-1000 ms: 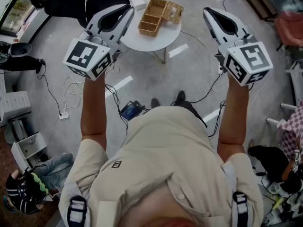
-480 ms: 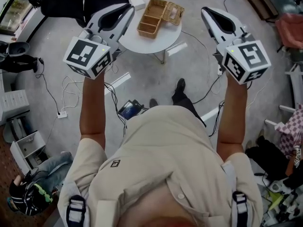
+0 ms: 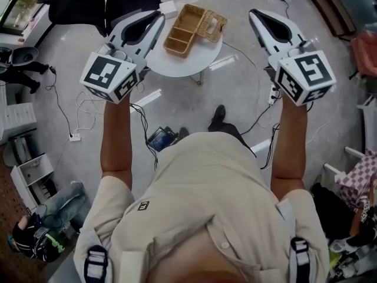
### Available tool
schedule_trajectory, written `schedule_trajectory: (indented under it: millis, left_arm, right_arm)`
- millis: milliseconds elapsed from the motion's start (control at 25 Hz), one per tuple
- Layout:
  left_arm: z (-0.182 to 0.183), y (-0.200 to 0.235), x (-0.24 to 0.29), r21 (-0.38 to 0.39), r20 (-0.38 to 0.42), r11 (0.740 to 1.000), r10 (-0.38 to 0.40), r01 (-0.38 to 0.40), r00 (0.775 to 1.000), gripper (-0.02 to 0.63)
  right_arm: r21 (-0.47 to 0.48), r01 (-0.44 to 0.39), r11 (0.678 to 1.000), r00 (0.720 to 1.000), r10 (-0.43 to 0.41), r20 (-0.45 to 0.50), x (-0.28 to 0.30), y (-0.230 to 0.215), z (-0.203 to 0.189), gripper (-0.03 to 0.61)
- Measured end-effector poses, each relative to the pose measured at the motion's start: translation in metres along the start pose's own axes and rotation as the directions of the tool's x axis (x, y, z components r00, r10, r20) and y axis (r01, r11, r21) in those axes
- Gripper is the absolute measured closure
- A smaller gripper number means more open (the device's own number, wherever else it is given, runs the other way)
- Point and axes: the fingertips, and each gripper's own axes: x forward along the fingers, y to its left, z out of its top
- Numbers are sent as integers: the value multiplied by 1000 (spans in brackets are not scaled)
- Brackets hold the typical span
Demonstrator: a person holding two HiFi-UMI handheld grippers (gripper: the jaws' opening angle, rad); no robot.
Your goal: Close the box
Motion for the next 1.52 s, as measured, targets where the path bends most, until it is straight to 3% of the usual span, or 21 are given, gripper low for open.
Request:
schedule_trajectory:
  millis: [720,1120,1520]
  left_arm:
    - [0,-6,81,42,-68,994,107,-104,992,583]
    - [-18,29,113,24,-72,997,72,-70,995,584]
    - [-53,106,158,-25,-46,1000,-8,6,999,584]
  right_arm:
    - [26,-134,991,991,133,29,25,-89,-24,584]
    - [57,-121,991,993,121,0,67,-104,-39,584]
    - [51,-94,994,995,96,-27,142,-118,-51,584]
